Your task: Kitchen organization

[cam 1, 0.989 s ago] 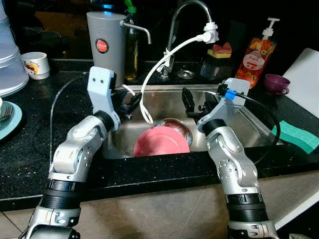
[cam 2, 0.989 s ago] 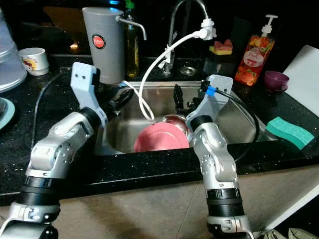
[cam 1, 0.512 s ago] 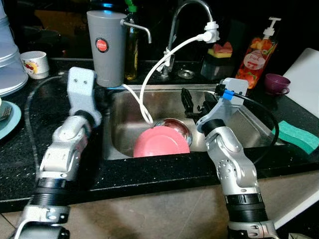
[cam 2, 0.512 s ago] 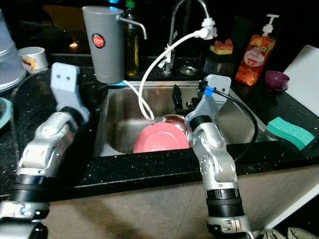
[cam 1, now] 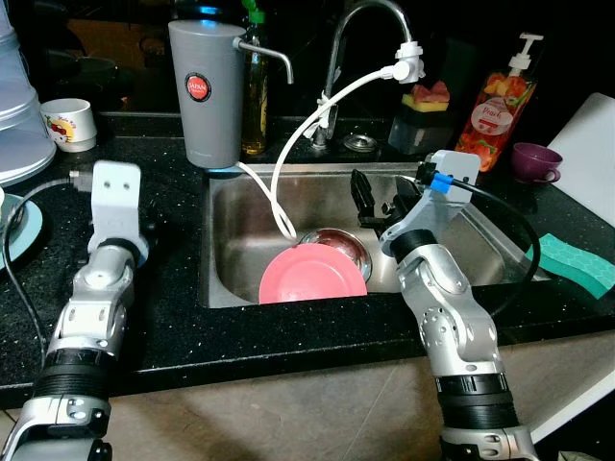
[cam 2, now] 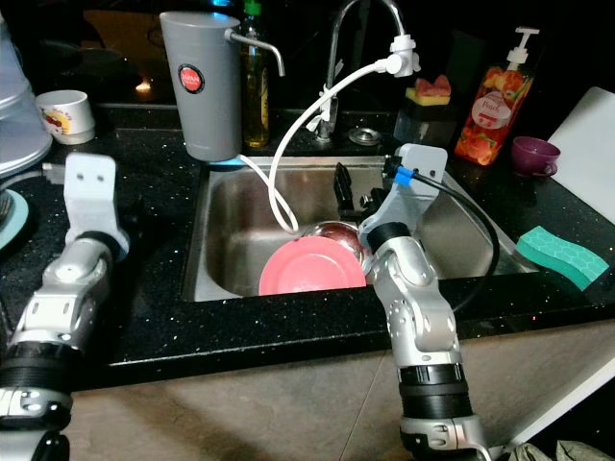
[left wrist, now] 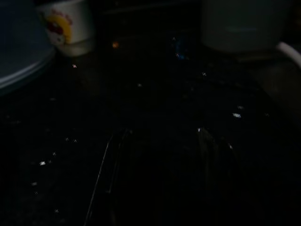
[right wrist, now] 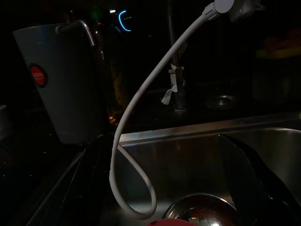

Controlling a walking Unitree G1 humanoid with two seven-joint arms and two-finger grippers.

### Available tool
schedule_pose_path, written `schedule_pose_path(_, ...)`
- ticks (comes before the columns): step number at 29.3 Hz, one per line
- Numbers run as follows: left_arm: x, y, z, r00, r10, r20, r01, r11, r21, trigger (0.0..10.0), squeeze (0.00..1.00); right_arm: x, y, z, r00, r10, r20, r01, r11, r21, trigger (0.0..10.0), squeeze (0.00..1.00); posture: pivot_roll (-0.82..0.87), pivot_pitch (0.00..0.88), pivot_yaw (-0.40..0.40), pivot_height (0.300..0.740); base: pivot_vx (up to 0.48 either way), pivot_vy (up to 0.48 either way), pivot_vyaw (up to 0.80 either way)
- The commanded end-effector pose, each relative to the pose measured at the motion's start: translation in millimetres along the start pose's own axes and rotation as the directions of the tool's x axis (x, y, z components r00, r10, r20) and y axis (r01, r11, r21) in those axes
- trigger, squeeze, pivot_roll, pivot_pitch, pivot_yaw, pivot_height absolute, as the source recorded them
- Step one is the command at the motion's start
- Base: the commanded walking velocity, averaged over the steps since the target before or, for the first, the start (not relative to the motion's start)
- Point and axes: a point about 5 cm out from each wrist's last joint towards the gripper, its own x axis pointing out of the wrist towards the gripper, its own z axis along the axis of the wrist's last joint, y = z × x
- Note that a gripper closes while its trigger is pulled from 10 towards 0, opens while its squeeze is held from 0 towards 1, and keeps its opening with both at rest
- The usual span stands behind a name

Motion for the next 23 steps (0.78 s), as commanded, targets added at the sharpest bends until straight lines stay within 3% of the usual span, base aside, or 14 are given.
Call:
schedule_pose_path(1,-1.2,3.7,-15.9,0.998,0.025,-0.055,-0.024,1.000,0.011,10.0,0.00,-2.5,-1.5,1.2,1.000,-0.002,0.018,0.003,1.000,-0.016,10.0,0.00,0.09,0.161,-0.098,0.740,0.000,0.000,0.00)
schedule_pose_path(4,1.6,10.1,-22.9,0.994,0.067,-0.082,-0.067,0.998,0.002,10.0,0.00,-2.5,-1.6,1.0,1.000,-0.001,0.017,0.001,1.000,-0.019,10.0,0.00,0.09,0.149,-0.097,0.740,0.000,0.000,0.00)
schedule_pose_path(8,5.5,8.0,-4.6,0.999,0.047,-0.022,-0.048,0.998,-0.041,10.0,0.00,-3.1,-2.1,1.1,1.000,-0.001,0.017,0.002,1.000,-0.023,10.0,0.00,0.09,0.148,-0.096,0.740,0.000,0.000,0.00)
schedule_pose_path(12,6.0,-9.1,31.0,0.995,-0.016,0.102,0.025,0.995,-0.095,10.0,0.00,-2.8,-2.1,0.2,1.000,-0.011,0.013,0.011,0.999,-0.032,10.0,0.00,0.10,0.149,-0.103,0.740,0.000,0.000,0.00)
schedule_pose_path(14,4.0,-29.0,56.1,0.981,-0.065,0.183,0.090,0.987,-0.130,10.0,0.00,0.6,1.0,0.3,0.999,-0.035,0.017,0.036,0.997,-0.063,10.0,0.00,0.10,0.148,-0.107,0.740,0.000,0.000,0.00)
schedule_pose_path(16,1.5,-44.4,68.5,0.973,-0.105,0.205,0.139,0.977,-0.162,10.0,0.00,3.5,2.8,0.5,0.998,-0.064,0.016,0.065,0.994,-0.087,10.0,0.00,0.10,0.148,-0.108,0.740,0.000,0.000,0.00)
schedule_pose_path(17,1.5,-44.4,68.5,0.973,-0.105,0.205,0.139,0.977,-0.162,10.0,0.00,3.5,2.8,0.5,0.998,-0.064,0.016,0.065,0.994,-0.087,10.0,0.00,0.10,0.148,-0.108,0.740,0.000,0.000,0.00)
schedule_pose_path(19,-1.3,-57.1,76.1,0.969,-0.125,0.213,0.166,0.968,-0.187,10.0,0.00,7.1,2.9,0.3,0.992,-0.124,-0.002,0.122,0.985,-0.125,10.0,0.00,0.10,0.148,-0.109,0.740,0.000,0.000,0.00)
schedule_pose_path(20,-4.4,-67.4,81.4,0.964,-0.151,0.219,0.197,0.958,-0.208,10.0,0.00,10.6,1.9,1.5,0.977,-0.215,-0.013,0.206,0.950,-0.234,10.0,0.00,0.10,0.148,-0.109,0.740,0.000,0.000,0.00)
schedule_pose_path(23,-7.2,-75.4,86.4,0.960,-0.168,0.222,0.220,0.947,-0.233,10.0,0.00,13.3,1.9,-1.0,0.958,-0.278,-0.063,0.247,0.918,-0.310,10.0,0.00,0.10,0.151,-0.106,0.740,0.000,0.000,0.00)
